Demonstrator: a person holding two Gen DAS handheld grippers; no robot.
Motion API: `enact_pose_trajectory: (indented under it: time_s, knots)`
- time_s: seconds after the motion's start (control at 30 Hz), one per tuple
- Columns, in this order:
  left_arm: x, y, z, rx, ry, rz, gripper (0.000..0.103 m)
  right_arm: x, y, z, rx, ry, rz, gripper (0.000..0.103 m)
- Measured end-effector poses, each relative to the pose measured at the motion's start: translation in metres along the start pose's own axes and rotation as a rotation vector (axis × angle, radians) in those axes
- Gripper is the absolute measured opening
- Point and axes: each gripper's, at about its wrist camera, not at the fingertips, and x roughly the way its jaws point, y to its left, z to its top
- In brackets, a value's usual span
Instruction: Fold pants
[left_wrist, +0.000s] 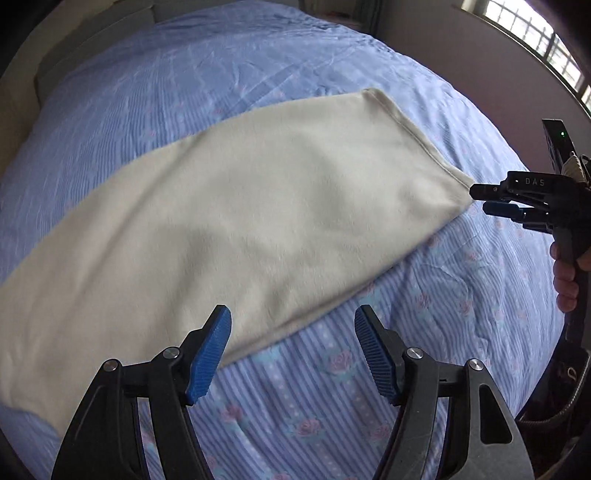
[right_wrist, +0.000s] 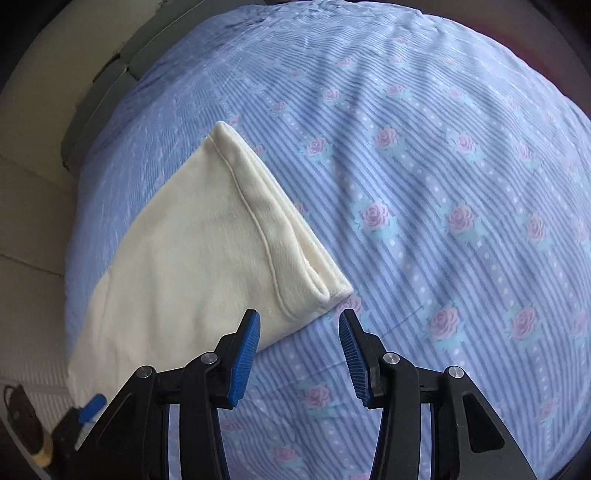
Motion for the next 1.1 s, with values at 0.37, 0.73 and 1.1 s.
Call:
enact_pose_trajectory:
  time_s: [0.37, 0.73, 1.1]
  knots:
    - [-0.017, -0.039, 0.008, 0.002, -0.039, -0.004, 0.068, -0.006, 0.024, 0.016, -0.004, -0.129, -0.046, 0.007]
    - [-0.041, -0.038, -0.011, -0.077, -0.014, 0.028, 0.069, 0.008, 0.013, 0.015, 0.044, -0.054, -0.199, 0.031]
    - [-0.121, 0.074, -0.086, -0.305, -0.097, 0.118, 0.078, -0.082, 0.144, -0.084, -0.36, -0.092, -0.175, 0.053]
